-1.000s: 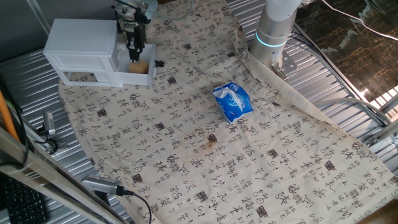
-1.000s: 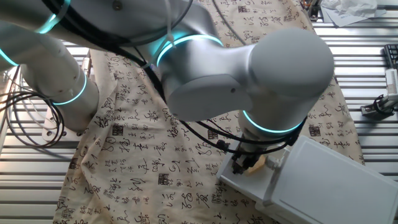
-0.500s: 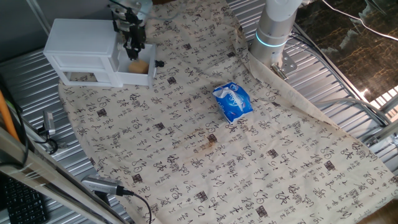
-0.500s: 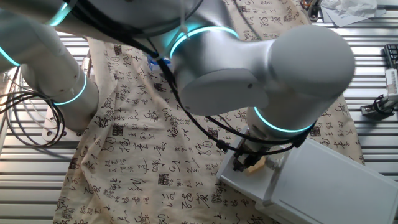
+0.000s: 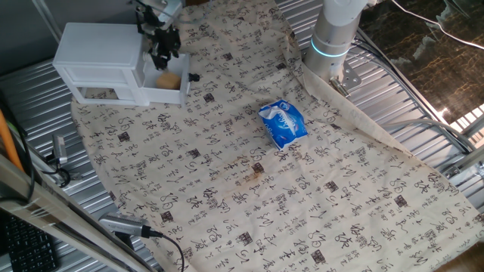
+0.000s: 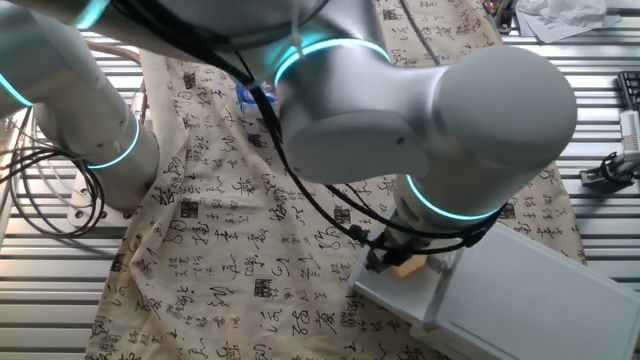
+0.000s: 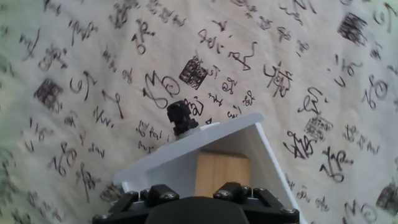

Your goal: Put things in the drawer

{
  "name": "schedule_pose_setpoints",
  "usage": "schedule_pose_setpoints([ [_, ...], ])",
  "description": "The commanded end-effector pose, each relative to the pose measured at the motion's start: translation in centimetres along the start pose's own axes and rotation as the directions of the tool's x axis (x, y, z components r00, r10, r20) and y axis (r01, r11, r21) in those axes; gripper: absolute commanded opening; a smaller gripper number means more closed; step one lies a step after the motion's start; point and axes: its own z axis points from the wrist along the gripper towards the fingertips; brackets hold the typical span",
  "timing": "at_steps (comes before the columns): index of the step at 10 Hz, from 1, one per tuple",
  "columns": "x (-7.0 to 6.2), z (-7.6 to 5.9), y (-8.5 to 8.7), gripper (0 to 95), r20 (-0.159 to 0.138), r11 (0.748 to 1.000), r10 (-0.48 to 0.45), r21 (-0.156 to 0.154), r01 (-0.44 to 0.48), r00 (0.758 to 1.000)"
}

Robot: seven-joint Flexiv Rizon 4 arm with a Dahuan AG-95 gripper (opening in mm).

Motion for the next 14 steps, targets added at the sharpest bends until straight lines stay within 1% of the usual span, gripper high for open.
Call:
schedule_pose_setpoints([
  [1,-2.2,-1.5,1.2,57.0,0.0,0.969,0.249,0.002,-0.249,0.969],
  [2,-3.0,-2.0,1.7,57.0,0.002,0.939,0.344,0.004,-0.344,0.939],
  [3,-4.3,-2.6,2.9,57.0,0.018,0.857,0.516,0.007,-0.516,0.857],
  [4,-5.3,-2.7,3.7,38.0,0.03,0.791,0.611,0.012,-0.612,0.791],
  [5,-6.4,-3.0,4.7,38.0,0.033,0.696,0.717,0.027,-0.718,0.696],
  [6,-6.9,-3.2,5.2,38.0,0.042,0.62,0.782,0.038,-0.783,0.622],
  [7,-7.5,-3.3,6.3,38.0,0.067,0.444,0.893,0.045,-0.895,0.446],
  [8,-7.7,-3.2,7.0,38.0,0.094,0.32,0.942,0.038,-0.946,0.323],
  [9,-7.8,-3.1,7.2,38.0,0.106,0.27,0.957,0.029,-0.962,0.271],
  [10,-8.0,-2.5,8.1,38.0,0.141,0.039,0.989,-0.032,-0.999,0.034],
  [11,-8.1,-2.2,8.0,19.0,0.135,-0.034,0.99,-0.039,-0.999,-0.039],
  [12,-8.2,-1.5,7.5,19.0,0.137,-0.075,0.987,-0.044,-0.996,-0.08],
  [13,-8.3,-1.1,7.2,19.0,0.147,-0.058,0.987,-0.023,-0.998,-0.061],
  [14,-8.6,-0.8,6.7,19.0,0.152,-0.053,0.987,-0.021,-0.998,-0.055],
])
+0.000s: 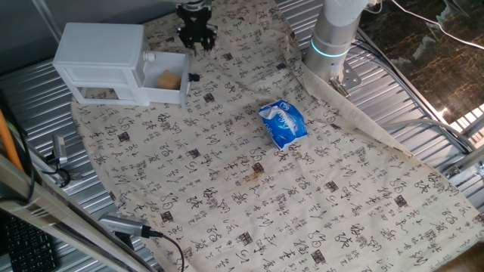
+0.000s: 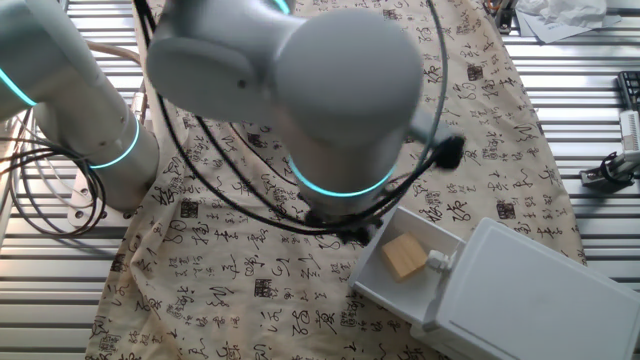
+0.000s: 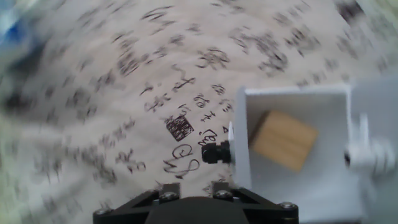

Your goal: Put things in the drawer

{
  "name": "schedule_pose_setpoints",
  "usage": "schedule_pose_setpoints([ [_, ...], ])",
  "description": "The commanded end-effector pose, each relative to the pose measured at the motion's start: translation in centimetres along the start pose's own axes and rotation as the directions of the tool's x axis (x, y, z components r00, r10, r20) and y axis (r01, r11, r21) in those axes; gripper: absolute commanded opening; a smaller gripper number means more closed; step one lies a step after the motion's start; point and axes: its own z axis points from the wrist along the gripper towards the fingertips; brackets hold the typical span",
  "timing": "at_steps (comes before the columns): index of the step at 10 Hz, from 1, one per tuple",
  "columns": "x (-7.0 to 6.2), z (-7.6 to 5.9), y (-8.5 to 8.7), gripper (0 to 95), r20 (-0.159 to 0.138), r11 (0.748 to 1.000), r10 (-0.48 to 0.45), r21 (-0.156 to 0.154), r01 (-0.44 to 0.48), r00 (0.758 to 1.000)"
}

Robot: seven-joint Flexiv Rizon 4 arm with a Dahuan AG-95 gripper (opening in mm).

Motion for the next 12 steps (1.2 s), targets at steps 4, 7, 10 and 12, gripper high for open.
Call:
schedule_pose_setpoints([
  [4,-1.5,2.1,2.8,0.0,0.033,0.949,0.31,0.048,-0.311,0.95],
  [7,-2.0,2.5,3.2,0.0,0.005,0.973,0.218,0.083,-0.217,0.976],
  [10,-2.1,2.6,3.3,0.0,-0.014,0.986,0.14,0.092,-0.139,0.99],
  [12,-2.1,2.7,3.2,0.0,-0.017,0.99,0.113,0.091,-0.111,0.993],
])
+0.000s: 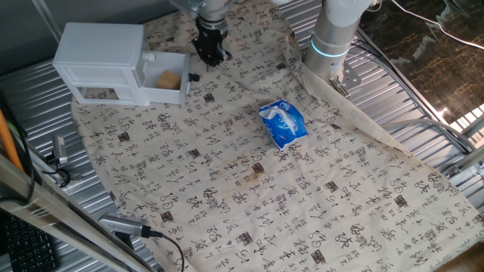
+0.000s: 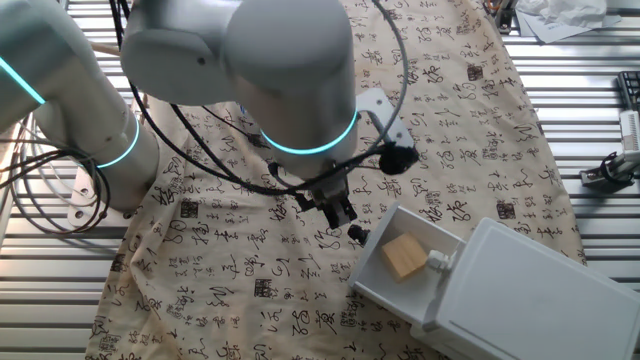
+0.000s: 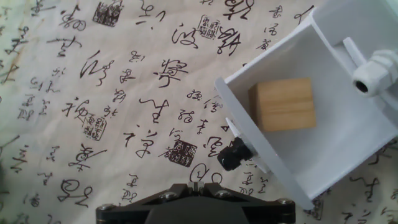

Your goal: Put things in the drawer

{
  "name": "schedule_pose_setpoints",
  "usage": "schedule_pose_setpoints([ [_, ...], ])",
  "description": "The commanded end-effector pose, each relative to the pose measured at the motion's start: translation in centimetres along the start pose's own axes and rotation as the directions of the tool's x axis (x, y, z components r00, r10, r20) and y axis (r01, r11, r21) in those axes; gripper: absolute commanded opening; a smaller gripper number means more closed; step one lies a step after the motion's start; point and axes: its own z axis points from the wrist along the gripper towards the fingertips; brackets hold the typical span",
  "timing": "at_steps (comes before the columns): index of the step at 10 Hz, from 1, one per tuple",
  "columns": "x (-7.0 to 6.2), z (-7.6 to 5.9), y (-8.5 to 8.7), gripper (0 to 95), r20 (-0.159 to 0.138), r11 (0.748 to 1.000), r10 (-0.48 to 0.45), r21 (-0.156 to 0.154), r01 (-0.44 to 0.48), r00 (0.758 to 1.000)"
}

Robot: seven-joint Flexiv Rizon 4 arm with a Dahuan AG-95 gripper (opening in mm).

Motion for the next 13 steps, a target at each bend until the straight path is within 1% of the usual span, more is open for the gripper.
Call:
schedule_pose_setpoints([
  [1,0.0,0.2,0.0,0.0,-0.014,0.967,-0.255,-0.017,0.255,0.967],
  [5,-0.1,1.6,-0.5,0.0,-0.006,0.937,-0.348,-0.019,0.348,0.937],
  [8,-0.2,2.5,-0.8,0.0,-0.011,0.929,-0.369,-0.015,0.369,0.929],
  [10,-0.4,2.8,-1.4,0.0,-0.014,0.923,-0.384,-0.013,0.384,0.923],
  [13,-0.6,2.8,-2.0,0.0,-0.021,0.918,-0.396,-0.011,0.396,0.918],
])
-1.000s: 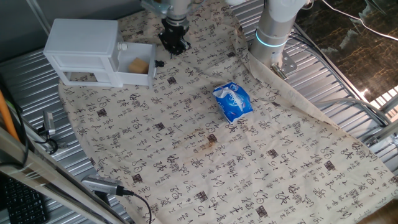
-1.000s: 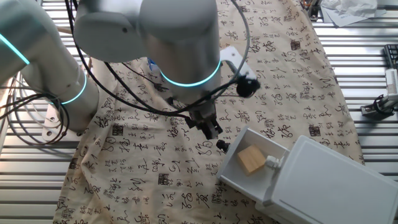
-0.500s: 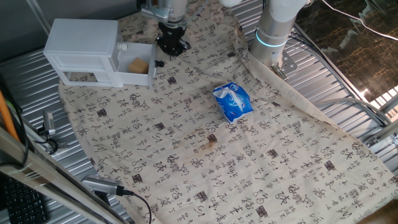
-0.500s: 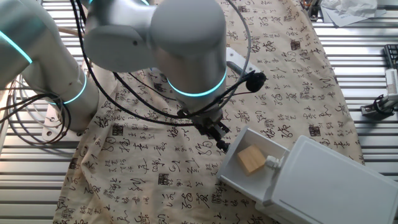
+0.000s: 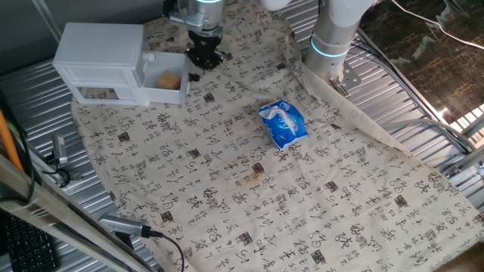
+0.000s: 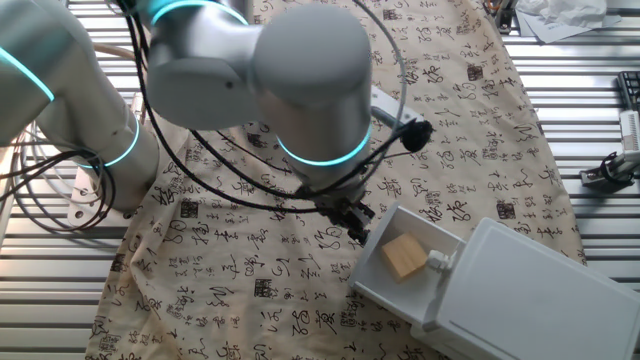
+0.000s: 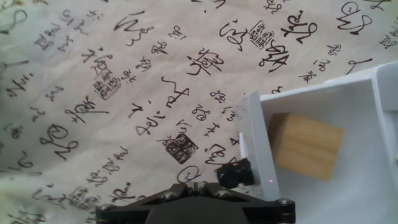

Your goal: Put things in the drawer

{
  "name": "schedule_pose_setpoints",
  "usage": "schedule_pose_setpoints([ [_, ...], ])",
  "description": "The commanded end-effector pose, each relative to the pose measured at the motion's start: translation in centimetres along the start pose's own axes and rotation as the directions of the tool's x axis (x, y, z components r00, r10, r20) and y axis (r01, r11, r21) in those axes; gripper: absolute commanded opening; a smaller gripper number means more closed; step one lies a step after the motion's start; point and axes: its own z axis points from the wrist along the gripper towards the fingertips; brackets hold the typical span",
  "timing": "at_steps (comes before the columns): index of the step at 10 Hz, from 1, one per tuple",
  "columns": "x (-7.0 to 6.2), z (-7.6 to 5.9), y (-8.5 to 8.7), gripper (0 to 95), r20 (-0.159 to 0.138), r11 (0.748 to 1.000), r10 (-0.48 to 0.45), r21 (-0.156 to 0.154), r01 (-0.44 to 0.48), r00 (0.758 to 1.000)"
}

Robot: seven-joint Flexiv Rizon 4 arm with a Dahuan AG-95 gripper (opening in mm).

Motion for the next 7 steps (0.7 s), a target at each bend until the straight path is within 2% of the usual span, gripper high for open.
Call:
schedule_pose_setpoints([
  [1,0.1,-0.1,-0.1,0.0,-0.002,1.0,-0.007,0.003,0.007,1.0],
  [3,0.0,0.1,-0.4,0.0,-0.004,1.0,-0.017,0.002,0.017,1.0],
  [7,-0.1,1.0,-0.8,0.0,-0.013,0.998,-0.049,-0.03,0.049,0.999],
])
